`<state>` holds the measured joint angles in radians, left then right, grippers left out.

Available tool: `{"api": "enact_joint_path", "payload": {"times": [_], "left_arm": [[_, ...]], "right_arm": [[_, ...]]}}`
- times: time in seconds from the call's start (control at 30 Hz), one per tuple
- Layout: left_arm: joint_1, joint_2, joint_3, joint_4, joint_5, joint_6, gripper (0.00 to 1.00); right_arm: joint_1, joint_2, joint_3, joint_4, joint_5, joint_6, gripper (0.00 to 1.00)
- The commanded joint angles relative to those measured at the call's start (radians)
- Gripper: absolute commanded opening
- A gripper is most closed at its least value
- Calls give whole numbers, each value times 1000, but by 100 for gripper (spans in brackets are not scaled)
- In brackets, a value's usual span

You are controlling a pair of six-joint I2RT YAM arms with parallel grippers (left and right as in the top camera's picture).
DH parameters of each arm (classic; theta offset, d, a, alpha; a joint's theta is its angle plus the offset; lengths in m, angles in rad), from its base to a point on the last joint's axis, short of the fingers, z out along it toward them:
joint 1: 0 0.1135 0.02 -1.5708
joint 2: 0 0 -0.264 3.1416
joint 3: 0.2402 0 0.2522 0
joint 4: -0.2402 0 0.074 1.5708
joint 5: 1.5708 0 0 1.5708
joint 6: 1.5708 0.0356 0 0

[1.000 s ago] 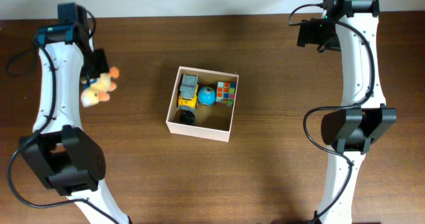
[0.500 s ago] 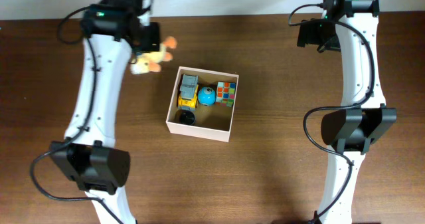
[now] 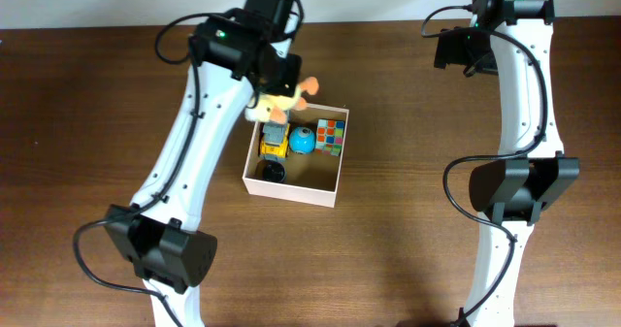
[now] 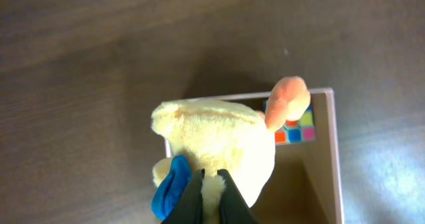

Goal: Pack container
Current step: 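Lift the duck and carry it right over the box, then lower the duck into the box beside the cube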

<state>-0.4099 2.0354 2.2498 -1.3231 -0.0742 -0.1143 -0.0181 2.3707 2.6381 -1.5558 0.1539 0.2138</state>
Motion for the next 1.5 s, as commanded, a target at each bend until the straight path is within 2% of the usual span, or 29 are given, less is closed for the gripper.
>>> {"api": "enact_joint_path", "payload": {"times": [0.0, 0.27, 0.47, 0.67, 0.93, 1.47], "left_arm": [[-26, 1, 23, -25, 28, 68, 2], [-94, 1, 23, -100, 47, 335, 2], [-100, 4, 21, -108, 156, 486, 2], [-100, 26, 6, -111, 158, 491, 2], [-100, 31, -131, -98, 194, 533, 2], [-101, 38, -376, 97, 282, 535, 2]], "right_arm": [[-3, -8, -3, 0, 13, 12, 99], [-3, -8, -3, 0, 13, 12, 99], [-3, -8, -3, 0, 13, 12, 99], [-3, -8, -3, 0, 13, 12, 99], [-3, -8, -3, 0, 13, 12, 99], [-3, -8, -3, 0, 13, 12, 99]]}}
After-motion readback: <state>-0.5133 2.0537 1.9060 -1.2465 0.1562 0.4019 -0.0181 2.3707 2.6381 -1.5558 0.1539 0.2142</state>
